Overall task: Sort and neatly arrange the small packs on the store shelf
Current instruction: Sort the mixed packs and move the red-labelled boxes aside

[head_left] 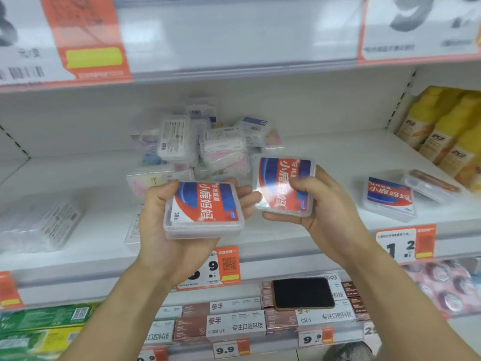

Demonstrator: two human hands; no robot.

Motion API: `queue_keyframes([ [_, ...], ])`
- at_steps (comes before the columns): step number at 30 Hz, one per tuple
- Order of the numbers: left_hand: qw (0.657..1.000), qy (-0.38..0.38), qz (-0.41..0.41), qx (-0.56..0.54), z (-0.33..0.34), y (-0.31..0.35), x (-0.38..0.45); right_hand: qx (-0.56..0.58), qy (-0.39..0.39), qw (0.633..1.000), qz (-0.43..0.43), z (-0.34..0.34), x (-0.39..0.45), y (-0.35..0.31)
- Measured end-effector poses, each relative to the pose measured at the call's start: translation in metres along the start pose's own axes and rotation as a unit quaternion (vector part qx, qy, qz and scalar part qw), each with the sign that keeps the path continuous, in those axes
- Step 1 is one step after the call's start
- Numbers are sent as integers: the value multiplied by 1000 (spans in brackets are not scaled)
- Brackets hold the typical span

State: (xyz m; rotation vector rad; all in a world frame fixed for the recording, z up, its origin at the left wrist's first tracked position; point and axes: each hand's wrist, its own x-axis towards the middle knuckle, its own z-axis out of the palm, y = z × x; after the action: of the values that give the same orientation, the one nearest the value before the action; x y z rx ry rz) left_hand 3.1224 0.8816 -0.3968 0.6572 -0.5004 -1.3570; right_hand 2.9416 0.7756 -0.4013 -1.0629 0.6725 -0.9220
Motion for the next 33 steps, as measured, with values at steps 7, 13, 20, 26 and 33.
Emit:
queue_keyframes([
  [7, 940, 140, 68, 304, 22, -36, 26, -105, 121, 985, -66, -33, -8, -17],
  [13, 930, 115, 105, 332, 61, -78, 68, -244, 387, 858, -233, -95, -7, -39],
  [20, 872, -6, 36, 487, 93, -148, 114, -296, 421, 827, -225, -145, -2, -38],
  [26, 689, 2, 92, 719, 96, -150, 118, -396, 392, 776, -294, -160, 8, -32],
  [33, 639, -64, 136, 754, 92, -141, 106, -511, 360, 731, -274, -160, 28, -33],
])
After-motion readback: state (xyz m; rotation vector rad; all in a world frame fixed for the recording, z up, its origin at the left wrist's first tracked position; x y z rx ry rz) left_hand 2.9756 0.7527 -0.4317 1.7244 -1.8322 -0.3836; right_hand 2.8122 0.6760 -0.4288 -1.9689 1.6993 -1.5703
